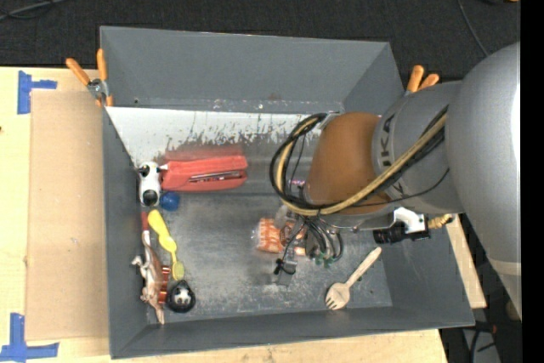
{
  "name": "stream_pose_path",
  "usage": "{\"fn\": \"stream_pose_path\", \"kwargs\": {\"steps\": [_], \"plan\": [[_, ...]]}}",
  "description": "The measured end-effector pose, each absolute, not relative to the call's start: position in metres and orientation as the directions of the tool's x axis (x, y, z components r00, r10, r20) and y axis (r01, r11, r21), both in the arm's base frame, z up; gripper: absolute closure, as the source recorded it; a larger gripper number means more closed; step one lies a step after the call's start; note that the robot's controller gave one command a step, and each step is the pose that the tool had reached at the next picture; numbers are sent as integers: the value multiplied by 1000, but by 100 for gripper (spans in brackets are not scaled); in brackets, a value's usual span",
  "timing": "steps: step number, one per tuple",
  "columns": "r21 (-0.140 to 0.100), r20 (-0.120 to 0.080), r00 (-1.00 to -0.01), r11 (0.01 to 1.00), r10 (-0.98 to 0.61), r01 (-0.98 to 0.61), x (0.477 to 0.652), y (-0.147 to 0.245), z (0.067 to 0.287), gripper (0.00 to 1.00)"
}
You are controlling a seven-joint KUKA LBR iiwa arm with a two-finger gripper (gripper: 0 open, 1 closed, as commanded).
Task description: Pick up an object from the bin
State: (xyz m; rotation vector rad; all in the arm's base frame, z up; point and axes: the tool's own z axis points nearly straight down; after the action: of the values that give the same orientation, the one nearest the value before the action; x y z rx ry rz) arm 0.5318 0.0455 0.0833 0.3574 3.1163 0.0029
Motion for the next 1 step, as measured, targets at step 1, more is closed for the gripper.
{"fn": "stream_pose_path", "kwargs": {"steps": [1], "plan": [[2,0,-975,975,223,223,535,40,149,0]]}}
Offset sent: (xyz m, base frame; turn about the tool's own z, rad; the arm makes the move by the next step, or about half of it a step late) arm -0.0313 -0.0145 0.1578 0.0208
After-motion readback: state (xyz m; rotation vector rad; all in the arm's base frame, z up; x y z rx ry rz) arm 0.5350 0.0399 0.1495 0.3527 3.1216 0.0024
